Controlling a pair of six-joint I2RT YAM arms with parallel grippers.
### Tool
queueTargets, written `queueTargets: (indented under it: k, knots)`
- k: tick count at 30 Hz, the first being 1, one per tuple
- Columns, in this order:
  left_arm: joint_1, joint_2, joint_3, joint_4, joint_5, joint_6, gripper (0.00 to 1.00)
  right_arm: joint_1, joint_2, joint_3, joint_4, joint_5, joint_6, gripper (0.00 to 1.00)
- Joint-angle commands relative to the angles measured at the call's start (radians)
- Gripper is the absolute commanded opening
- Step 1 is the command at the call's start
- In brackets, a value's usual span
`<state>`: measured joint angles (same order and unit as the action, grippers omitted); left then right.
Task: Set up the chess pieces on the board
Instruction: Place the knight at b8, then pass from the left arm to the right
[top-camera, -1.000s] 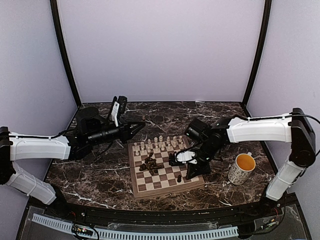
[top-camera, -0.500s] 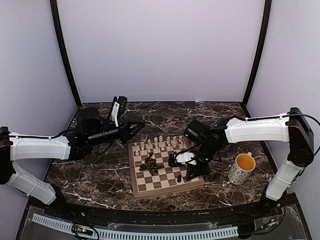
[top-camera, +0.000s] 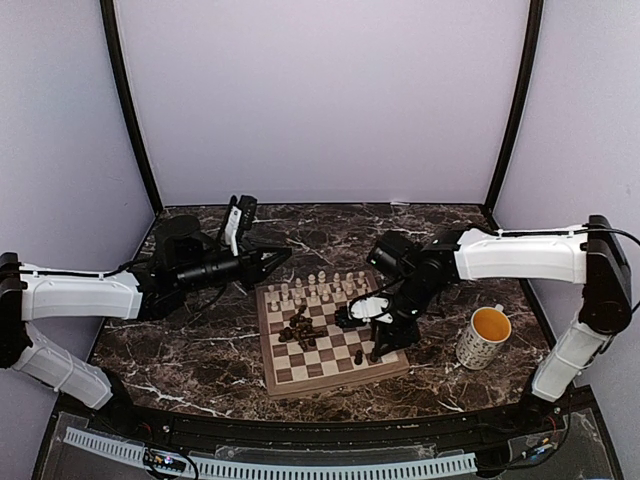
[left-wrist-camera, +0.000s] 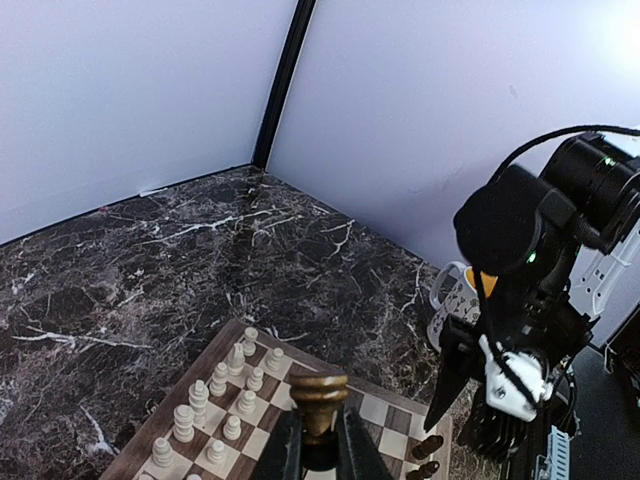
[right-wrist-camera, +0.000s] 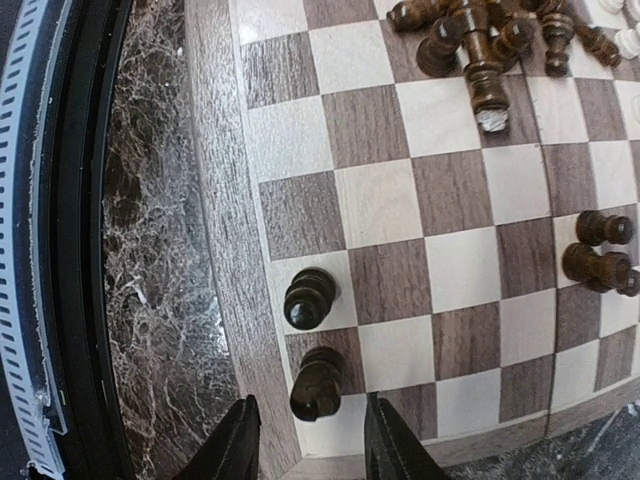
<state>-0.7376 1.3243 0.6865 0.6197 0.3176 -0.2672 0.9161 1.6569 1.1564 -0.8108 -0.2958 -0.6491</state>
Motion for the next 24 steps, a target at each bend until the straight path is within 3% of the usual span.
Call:
queueTargets:
  k: [1,12,16,24]
  knots:
    - [-0.001,0.003,0.033,-0.083,0.042,0.014,0.08,-0.023,-0.101,0.112,-0.09,-0.004,-0.034,0.38]
    - [-0.036,0.158,0.2,-0.438,0.342,0.013,0.08,-0.035,-0.122,0.318,-0.054,0.205,-0.163,0.34]
    - [-0.081,0.255,0.277,-0.566,0.449,0.039,0.09,0.012,-0.078,0.362,-0.042,0.177,-0.17,0.34]
    - [-0.109,0.334,0.322,-0.566,0.589,-0.039,0.09,0.134,-0.023,0.363,-0.059,0.233,-0.204,0.38]
